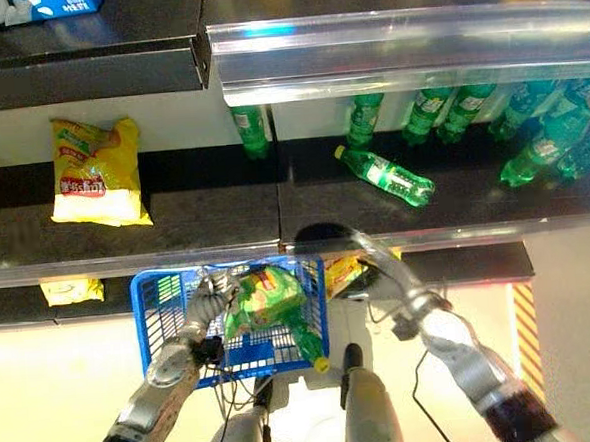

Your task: Pick up the snacks into the basket

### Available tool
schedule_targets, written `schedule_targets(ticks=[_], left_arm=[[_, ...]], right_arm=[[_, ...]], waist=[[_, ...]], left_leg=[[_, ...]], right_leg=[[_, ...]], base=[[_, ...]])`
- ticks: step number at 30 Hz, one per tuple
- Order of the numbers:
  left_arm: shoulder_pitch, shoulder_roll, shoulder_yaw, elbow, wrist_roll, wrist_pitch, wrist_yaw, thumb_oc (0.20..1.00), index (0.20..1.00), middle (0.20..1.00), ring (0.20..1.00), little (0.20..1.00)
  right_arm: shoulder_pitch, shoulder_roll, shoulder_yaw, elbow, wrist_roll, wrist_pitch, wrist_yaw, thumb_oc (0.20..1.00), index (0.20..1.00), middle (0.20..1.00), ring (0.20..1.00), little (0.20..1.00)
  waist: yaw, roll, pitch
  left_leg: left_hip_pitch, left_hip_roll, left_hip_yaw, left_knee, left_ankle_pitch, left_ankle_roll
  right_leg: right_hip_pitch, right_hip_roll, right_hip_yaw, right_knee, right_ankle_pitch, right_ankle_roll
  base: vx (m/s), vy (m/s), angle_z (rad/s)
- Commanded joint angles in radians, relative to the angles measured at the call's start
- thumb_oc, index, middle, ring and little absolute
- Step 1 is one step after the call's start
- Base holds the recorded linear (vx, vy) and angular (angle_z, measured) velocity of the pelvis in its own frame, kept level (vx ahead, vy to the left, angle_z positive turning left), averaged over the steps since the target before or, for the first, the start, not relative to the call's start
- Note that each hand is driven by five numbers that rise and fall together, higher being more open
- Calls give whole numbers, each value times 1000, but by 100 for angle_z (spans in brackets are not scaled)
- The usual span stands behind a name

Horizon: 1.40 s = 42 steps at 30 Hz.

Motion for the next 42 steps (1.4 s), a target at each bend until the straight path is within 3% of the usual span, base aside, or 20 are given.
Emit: schedule_targets(ticks=[1,9,18,20,23,32,38,42], left_arm=[[-135,8,120,-60,64,-211,-10,200,200,200,200,200],[-31,-4,144,178,151,-237,-58,200,200,200,200,200],[-2,-26,117,455,226,-230,-58,200,200,200,200,200],[-17,-45,109,622,273,-214,-41,200,200,200,200,200],[-25,-60,104,736,304,-203,-40,200,200,200,200,200],[-32,-108,145,970,323,-149,-52,200,200,200,200,200],[-37,-111,120,932,325,-144,-56,200,200,200,200,200],[-21,-91,111,905,331,-152,-65,200,200,200,200,200]], right_arm=[[6,30,-18,33,102,-55,-17,1000,1000,1000,1000,1000],[45,108,-97,434,56,-39,-93,1000,1000,1000,1000,1000],[20,131,-40,760,-23,-8,-119,1000,1000,1000,1000,1000],[2,149,-25,899,-49,13,-144,1000,1000,1000,1000,1000],[-10,161,-33,994,-53,28,-162,1000,1000,1000,1000,1000],[-40,191,-35,1074,-10,47,-157,1000,1000,1000,1000,1000],[-50,190,-35,1053,18,51,-148,1000,1000,1000,1000,1000],[-34,185,-35,1024,21,51,-132,1000,1000,1000,1000,1000]], waist=[[-16,-10,-154],[-6,13,-194],[3,13,-203],[3,10,-208],[3,13,-211],[3,13,-219],[-1,-7,-197],[1,-22,-184]], left_leg=[[67,-60,25,3,-119,57],[79,-56,30,-11,-107,49],[92,-50,25,-10,-105,42],[94,-47,21,-11,-102,39],[96,-45,23,-16,-98,37],[95,-40,24,-11,-99,34],[72,-67,25,124,-162,49],[79,-87,42,168,-196,67]], right_leg=[[79,-26,70,-91,19,97],[149,-21,47,-183,39,90],[187,-13,40,-206,39,86],[198,-10,33,-214,38,84],[203,-8,28,-220,37,82],[211,-2,20,-225,34,75],[206,-4,53,-143,4,73],[208,-11,87,-109,15,87]], base=[[12,-8,-6],[5,-12,-5],[0,-4,0],[-1,-43,3],[-9,-18,6],[0,0,0],[24,42,0],[17,127,-7]])
